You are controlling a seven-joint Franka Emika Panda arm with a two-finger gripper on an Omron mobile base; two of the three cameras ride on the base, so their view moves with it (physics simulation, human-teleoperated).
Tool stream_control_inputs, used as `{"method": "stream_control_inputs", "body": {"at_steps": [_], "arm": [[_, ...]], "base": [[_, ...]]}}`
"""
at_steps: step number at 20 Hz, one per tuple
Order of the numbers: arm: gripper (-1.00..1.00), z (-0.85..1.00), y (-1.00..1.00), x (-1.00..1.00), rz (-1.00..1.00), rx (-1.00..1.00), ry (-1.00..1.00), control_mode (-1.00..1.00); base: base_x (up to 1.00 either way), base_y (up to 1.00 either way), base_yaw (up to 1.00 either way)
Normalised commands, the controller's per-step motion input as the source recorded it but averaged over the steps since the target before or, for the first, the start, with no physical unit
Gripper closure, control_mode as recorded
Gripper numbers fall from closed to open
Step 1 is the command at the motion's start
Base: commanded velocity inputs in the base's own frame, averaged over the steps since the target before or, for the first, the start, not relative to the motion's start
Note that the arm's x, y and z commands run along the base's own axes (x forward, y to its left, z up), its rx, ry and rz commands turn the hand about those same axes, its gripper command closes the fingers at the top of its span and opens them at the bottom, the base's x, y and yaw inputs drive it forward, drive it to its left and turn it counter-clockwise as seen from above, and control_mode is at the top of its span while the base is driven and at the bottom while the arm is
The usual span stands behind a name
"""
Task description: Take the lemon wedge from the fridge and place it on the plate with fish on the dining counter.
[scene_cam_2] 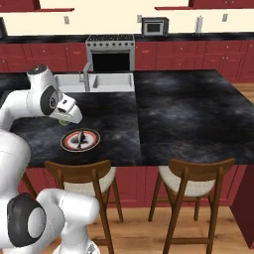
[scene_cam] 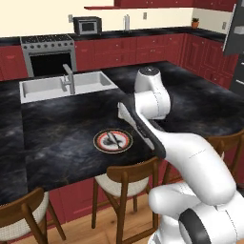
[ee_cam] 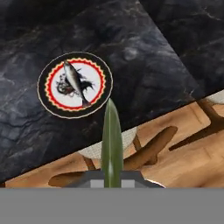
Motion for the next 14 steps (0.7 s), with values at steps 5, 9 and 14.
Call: {"method": "stream_control_inputs", "body": {"at_steps": [5, 9, 14], "arm": [[1.00, -0.73, 0.03, 1.00, 0.28, -0.05, 0.09, -1.00], [1.00, -0.85, 0.09, 1.00, 0.28, -0.11, 0.00, -1.00], [1.00, -0.69, 0.07, 1.00, 0.24, 0.00, 0.04, -1.00]], "base": [[0.00, 0.00, 0.00], [0.00, 0.00, 0.00], [0.00, 0.00, 0.00]]}}
